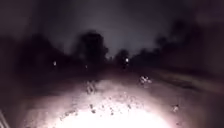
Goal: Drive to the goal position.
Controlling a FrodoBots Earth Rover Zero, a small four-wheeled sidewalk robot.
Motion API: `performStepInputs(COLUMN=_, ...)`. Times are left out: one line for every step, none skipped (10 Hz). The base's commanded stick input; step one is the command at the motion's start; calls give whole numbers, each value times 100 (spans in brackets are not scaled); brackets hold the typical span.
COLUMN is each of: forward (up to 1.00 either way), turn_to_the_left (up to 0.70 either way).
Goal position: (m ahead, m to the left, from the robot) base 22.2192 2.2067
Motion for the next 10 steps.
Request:
performStepInputs(forward=70, turn_to_the_left=0)
performStepInputs(forward=70, turn_to_the_left=0)
performStepInputs(forward=70, turn_to_the_left=0)
performStepInputs(forward=70, turn_to_the_left=0)
performStepInputs(forward=70, turn_to_the_left=0)
performStepInputs(forward=70, turn_to_the_left=0)
performStepInputs(forward=70, turn_to_the_left=0)
performStepInputs(forward=70, turn_to_the_left=0)
performStepInputs(forward=70, turn_to_the_left=0)
performStepInputs(forward=70, turn_to_the_left=0)
